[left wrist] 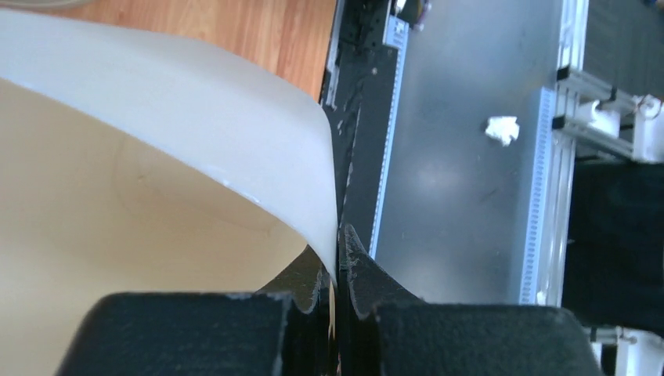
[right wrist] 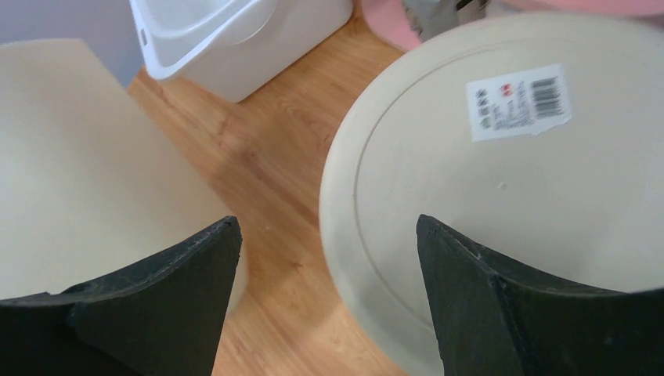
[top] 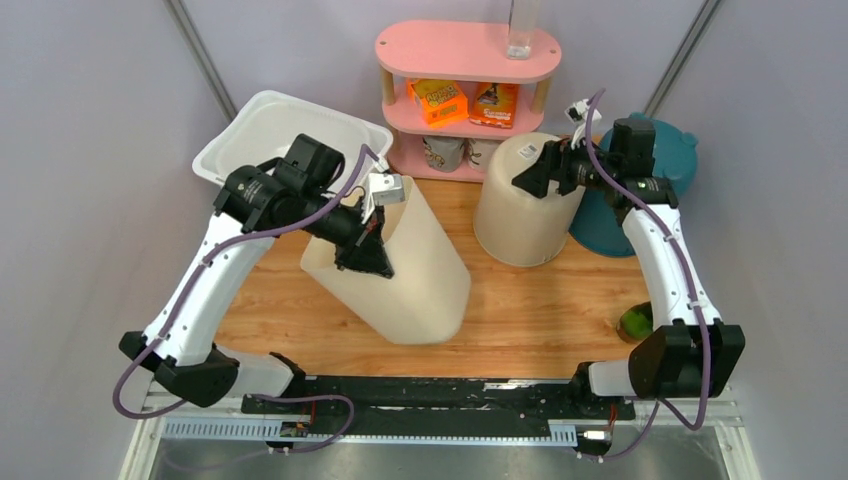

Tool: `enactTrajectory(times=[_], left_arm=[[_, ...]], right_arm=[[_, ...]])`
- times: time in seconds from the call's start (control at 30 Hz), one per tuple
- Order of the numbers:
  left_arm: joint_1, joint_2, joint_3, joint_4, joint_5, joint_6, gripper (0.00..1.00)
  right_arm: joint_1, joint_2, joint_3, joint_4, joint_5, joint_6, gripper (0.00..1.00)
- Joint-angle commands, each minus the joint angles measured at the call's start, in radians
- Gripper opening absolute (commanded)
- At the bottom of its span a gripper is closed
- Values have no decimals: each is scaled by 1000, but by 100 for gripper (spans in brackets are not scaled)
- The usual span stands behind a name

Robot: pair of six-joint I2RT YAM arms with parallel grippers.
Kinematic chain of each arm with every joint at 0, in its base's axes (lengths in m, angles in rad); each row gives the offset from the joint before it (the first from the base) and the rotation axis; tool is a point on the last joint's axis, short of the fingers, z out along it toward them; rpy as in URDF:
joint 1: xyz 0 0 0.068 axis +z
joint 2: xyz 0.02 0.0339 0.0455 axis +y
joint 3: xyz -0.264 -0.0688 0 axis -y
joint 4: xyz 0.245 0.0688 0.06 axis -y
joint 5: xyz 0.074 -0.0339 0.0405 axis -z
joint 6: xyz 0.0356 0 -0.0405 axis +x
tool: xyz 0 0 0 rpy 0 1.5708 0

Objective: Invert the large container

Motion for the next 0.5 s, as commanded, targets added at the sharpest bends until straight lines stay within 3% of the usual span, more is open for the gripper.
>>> enactTrajectory(times=[0.0, 0.1, 0.13, 0.17, 0.37, 0.47], left_arm=[[31, -86, -202, 484, 177, -232, 0], [49, -213, -462, 1016, 208, -544, 0], [56, -239, -589, 1114, 198, -696, 0], [58, -280, -637, 1256, 189, -741, 0], [77, -302, -880, 1345, 105, -839, 0], [78, -314, -978, 1295, 62, -839, 9]], right_arm=[[-5, -62, -72, -88, -162, -58, 85], [15, -110, -119, -141, -253, -58, 86], [31, -128, -128, -158, -253, -80, 87], [54, -149, -139, -161, -243, -94, 88], [253, -162, -235, -185, -101, -97, 88], [354, -147, -263, -187, 41, -90, 87]])
